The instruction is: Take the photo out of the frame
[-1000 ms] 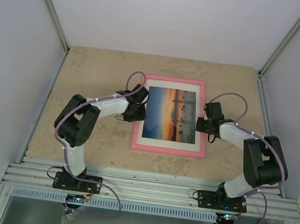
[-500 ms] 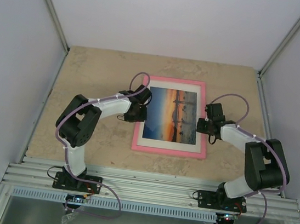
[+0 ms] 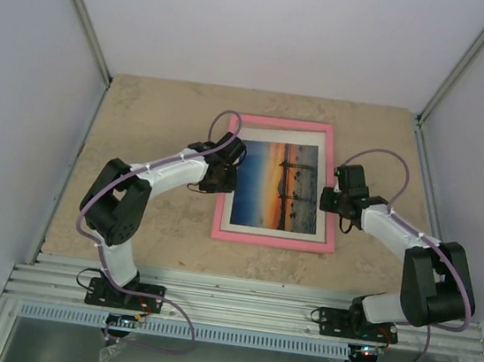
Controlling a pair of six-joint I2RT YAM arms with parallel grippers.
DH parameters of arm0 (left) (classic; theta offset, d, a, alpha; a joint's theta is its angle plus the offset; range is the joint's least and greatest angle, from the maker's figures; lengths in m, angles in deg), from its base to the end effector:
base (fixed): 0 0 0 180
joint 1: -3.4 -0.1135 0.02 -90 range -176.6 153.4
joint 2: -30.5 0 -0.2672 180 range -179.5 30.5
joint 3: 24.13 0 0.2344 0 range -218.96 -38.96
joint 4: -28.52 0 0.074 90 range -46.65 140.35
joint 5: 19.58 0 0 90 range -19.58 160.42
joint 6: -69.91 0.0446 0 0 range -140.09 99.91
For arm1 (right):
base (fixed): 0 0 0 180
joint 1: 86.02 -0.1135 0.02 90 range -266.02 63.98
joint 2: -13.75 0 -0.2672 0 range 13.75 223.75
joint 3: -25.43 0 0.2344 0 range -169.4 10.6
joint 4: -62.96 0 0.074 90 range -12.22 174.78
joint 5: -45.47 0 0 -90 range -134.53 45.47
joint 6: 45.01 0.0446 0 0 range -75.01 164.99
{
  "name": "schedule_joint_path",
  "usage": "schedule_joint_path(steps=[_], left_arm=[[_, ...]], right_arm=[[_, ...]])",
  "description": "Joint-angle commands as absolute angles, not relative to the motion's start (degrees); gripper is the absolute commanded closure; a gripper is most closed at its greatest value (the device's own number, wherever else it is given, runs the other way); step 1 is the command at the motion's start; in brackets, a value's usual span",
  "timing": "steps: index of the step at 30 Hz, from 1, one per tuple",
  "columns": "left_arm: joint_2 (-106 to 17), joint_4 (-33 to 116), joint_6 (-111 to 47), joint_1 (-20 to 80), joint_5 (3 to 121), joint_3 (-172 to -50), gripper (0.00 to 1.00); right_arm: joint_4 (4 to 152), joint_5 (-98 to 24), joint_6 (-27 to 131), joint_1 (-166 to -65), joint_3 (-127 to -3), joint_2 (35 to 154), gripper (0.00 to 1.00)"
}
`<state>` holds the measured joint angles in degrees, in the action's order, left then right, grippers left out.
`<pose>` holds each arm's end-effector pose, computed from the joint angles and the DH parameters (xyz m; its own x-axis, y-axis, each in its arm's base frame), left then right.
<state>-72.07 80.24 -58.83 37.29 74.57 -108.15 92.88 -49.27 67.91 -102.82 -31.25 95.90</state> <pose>0.2843 -0.1871 0.1882 -0.9448 -0.1172 -0.3059 -0.0710 0.9849 -0.1581 0.2523 0.0723 0.1799 -0.8204 0.1577 -0.5496 0.0829 0.9839 0.1586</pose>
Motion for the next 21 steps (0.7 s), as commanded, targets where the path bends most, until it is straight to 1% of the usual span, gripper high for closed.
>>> schedule_joint_path(steps=[1,9,12,21], left_arm=[[-69.1,81.0,-61.1,36.7,79.3,-109.2,0.88],[-68.4,79.4,-61.1,36.8,79.2,-108.2,0.89],[-68.2,78.2,-61.2,36.7,78.8,-107.3,0.90],[-67.9,73.0,-61.6,36.7,73.3,-103.9,0.94]], right_arm=[[90.4,-49.2,69.0,-102.3,-30.8,93.5,0.98],[91.2,-50.0,69.3,-102.3,-31.0,93.7,0.98],[91.1,-50.6,69.4,-102.3,-30.6,93.8,0.94],[89.9,-52.1,70.5,-102.4,-31.1,100.2,0.93]])
